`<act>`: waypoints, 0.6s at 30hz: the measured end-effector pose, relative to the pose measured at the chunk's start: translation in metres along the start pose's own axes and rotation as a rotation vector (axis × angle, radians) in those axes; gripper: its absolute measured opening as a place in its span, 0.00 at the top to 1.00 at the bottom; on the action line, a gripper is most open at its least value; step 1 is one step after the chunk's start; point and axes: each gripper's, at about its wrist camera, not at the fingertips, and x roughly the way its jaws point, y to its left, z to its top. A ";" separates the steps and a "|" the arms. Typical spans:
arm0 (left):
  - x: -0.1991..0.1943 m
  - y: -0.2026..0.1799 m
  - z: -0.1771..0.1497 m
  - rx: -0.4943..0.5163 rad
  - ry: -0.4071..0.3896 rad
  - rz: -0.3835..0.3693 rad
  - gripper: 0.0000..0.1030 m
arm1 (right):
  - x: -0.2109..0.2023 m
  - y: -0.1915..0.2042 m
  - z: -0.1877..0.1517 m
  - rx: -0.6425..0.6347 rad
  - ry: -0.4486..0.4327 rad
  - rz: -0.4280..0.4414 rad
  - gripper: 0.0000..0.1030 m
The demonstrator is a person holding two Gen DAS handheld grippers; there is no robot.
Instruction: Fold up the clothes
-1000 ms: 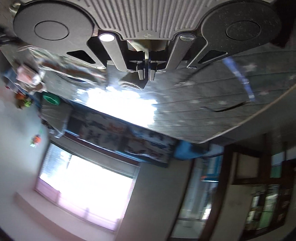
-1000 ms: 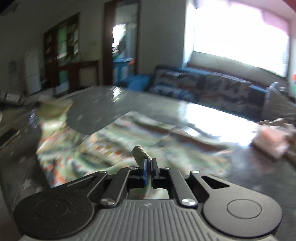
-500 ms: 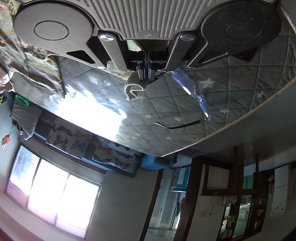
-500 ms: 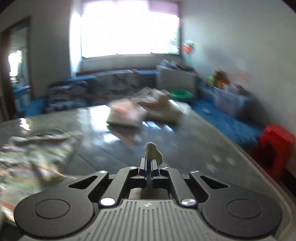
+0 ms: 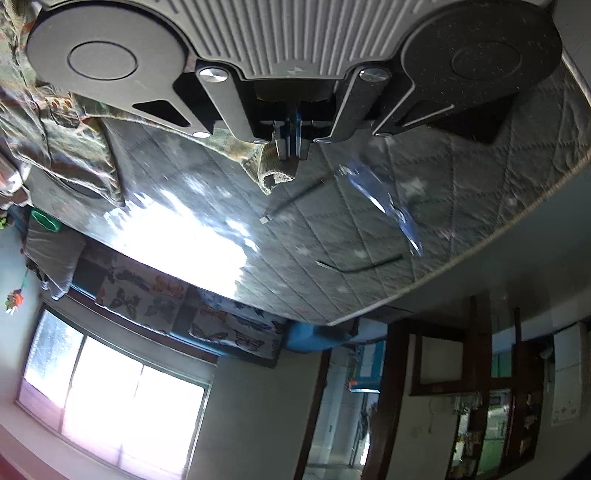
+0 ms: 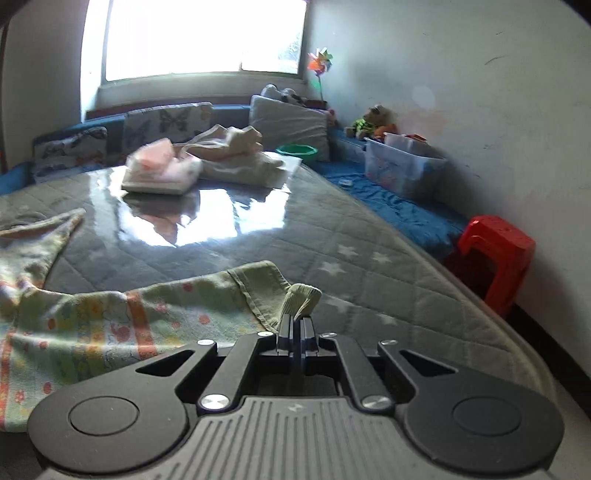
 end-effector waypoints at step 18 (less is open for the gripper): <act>-0.007 -0.003 -0.008 0.066 0.043 0.081 0.93 | -0.014 -0.021 0.011 -0.020 -0.016 0.029 0.83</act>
